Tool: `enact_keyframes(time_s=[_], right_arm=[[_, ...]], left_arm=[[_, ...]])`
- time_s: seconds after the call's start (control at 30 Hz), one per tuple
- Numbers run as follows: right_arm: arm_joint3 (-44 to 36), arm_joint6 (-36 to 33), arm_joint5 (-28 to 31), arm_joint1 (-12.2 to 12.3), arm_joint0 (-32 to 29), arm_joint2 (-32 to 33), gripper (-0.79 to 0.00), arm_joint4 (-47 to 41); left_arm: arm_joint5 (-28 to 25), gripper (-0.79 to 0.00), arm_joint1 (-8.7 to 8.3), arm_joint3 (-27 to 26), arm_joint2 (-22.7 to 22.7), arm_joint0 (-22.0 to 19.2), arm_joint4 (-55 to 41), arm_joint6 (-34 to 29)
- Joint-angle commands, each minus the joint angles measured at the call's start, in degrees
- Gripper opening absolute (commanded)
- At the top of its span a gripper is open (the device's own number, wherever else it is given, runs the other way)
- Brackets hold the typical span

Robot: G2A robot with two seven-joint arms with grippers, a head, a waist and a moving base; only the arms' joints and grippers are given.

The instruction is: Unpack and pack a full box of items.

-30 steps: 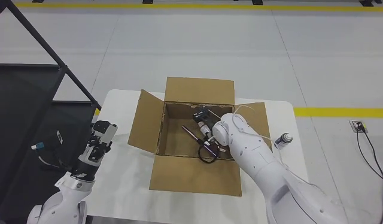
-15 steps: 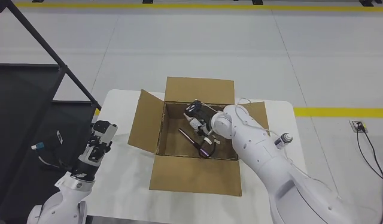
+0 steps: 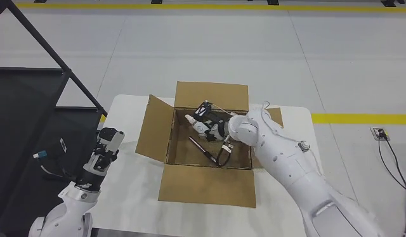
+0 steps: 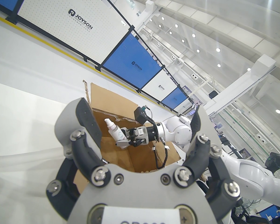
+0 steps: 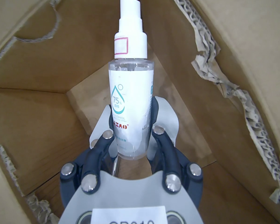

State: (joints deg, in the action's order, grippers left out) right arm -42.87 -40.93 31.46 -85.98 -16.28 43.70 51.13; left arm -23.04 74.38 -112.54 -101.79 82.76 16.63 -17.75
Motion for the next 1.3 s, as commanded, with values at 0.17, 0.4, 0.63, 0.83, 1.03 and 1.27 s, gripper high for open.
enact_keyframes(time_s=[0.17, 0.4, 0.63, 0.83, 1.03, 1.27], right_arm=[[-39.6, -15.3, -5.6, 7.8, -18.2, 15.7, -0.785, 3.7], [-63.4, -23.1, -12.2, 11.2, -33.0, 28.5, -0.785, 8.0], [-76.6, -26.5, -18.3, 12.9, -43.9, 39.0, -0.785, 11.3], [-81.9, -26.4, -22.8, 13.7, -53.4, 47.3, -0.785, 12.1], [-81.6, -25.4, -24.8, 14.2, -60.3, 52.8, -0.785, 10.2], [-75.7, -27.7, -24.2, 14.8, -62.1, 55.9, -0.785, 8.0]], left_arm=[[0.0, 0.000, 0.00, 0.0, 0.0, 0.0, 0.0, 0.0], [0.0, 0.000, 0.00, 0.0, 0.0, 0.0, 0.0, 0.0], [0.0, 0.000, 0.00, 0.0, 0.0, 0.0, 0.0, 0.0], [0.0, 0.000, 0.00, 0.0, 0.0, 0.0, 0.0, 0.0], [0.0, 0.000, 0.00, 0.0, 0.0, 0.0, 0.0, 0.0], [0.0, 0.000, 0.00, 0.0, 0.0, 0.0, 0.0, 0.0]])
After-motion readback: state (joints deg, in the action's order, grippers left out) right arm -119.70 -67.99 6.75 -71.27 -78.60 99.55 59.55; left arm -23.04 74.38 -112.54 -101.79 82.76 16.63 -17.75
